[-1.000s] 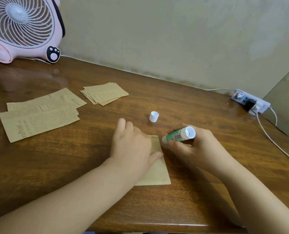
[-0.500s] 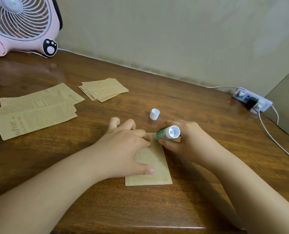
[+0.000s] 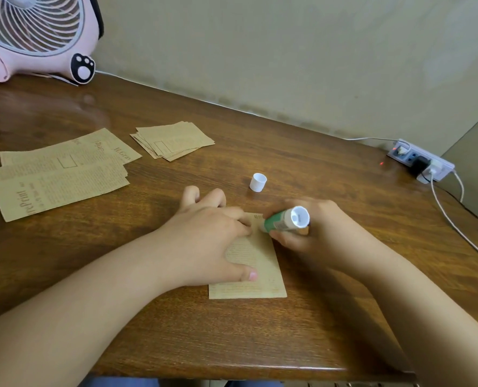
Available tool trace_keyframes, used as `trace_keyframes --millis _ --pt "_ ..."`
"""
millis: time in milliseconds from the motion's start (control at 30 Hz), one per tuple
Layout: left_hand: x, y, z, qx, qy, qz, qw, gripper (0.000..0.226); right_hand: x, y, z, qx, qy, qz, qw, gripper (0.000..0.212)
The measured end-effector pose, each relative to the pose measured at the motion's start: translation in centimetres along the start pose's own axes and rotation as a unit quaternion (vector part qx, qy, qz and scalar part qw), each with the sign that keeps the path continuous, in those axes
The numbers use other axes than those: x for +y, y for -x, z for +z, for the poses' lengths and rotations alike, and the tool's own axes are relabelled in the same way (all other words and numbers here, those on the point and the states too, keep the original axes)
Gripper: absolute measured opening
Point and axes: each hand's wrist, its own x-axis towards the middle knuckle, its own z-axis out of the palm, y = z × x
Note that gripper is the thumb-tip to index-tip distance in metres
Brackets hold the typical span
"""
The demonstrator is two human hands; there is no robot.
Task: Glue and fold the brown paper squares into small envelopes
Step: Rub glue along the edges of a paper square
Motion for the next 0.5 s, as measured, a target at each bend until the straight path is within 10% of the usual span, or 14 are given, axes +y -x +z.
trace_keyframes --millis 500 --pt "0.2 0.0 -0.2 -0.008 -0.007 -0.02 1.0 0.078 -2.0 6.1 0.1 -0.048 -0.006 -0.038 0.998 0.028"
